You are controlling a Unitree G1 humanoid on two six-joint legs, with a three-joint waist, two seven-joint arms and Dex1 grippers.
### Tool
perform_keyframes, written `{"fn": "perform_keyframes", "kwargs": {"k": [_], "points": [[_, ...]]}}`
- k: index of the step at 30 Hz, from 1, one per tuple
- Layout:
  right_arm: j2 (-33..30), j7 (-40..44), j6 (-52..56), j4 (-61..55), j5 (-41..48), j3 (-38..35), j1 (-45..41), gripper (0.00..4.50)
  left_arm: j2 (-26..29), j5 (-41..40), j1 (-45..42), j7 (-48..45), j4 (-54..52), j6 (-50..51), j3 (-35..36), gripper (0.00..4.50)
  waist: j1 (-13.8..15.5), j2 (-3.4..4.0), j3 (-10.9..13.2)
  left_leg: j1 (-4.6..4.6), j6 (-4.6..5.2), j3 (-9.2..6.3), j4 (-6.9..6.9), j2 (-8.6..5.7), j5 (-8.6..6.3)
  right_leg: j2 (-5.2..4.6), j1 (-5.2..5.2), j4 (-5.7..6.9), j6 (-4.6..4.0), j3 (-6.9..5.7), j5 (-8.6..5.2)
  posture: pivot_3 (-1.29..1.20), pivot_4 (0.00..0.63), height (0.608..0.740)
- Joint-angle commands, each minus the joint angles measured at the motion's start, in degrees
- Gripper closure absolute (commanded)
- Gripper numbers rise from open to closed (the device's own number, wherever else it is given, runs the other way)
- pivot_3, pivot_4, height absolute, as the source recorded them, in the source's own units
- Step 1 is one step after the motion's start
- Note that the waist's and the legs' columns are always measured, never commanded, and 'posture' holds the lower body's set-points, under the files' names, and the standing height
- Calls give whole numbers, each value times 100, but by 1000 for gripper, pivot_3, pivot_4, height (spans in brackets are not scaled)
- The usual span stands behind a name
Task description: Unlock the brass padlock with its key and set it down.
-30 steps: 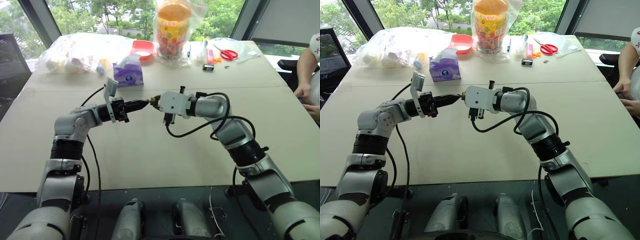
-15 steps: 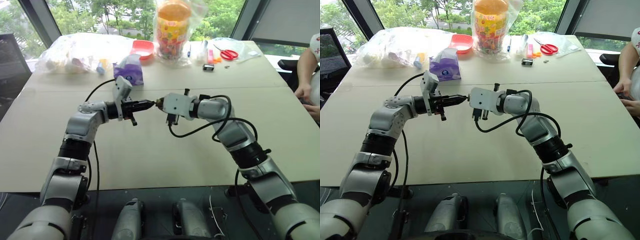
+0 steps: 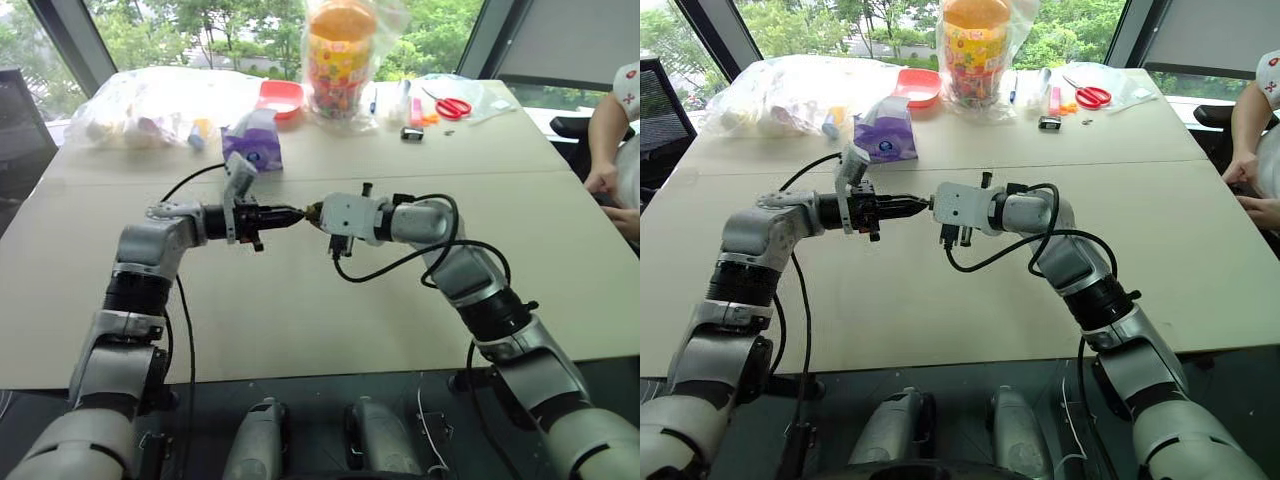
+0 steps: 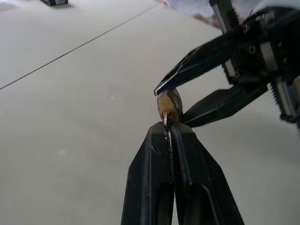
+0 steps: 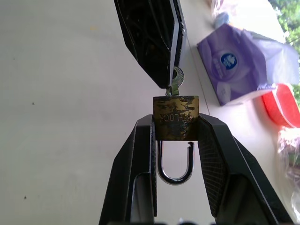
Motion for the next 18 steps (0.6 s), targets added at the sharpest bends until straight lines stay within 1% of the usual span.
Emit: {"fn": "perform_keyframes", "kwargs": {"k": [1,5,12,15,16,18], "points": [[36,-40,-103,-254,24,-64,-155,3822,-9,-99,-168,229,-177,105,202,2413,30,0,0,0,0,0,1,-1,0,-2,2,0,0,0,0,0,150,740],[43,-66,-107,-208,-17,-57,-175,3822,-61,-129,-185,300,-175,123,206,2413,41,0,0,0,0,1,6,-6,0,-7,6,-2,2,0,1,0,150,740],[59,-71,-80,-218,-27,-62,-215,3822,-162,8,-226,239,-91,1,-7,2413,28,0,0,0,0,1,5,-5,0,-5,5,-1,2,1,1,0,150,740],[67,-76,-59,-232,-34,-57,-218,3822,-249,67,-289,235,68,-84,-45,3222,28,0,0,0,0,0,5,-4,0,-5,5,-1,2,1,1,0,150,740],[66,-75,-51,-241,-37,-53,-214,3822,-274,85,-314,240,129,-105,-44,3709,28,0,0,0,0,1,5,-4,0,-5,5,-1,2,1,1,0,150,740],[60,-76,-36,-267,-49,-47,-200,3822,-310,127,-360,261,239,-156,-41,4470,28,0,0,0,0,1,5,-5,0,-5,5,-1,2,1,1,0,150,740]]}}
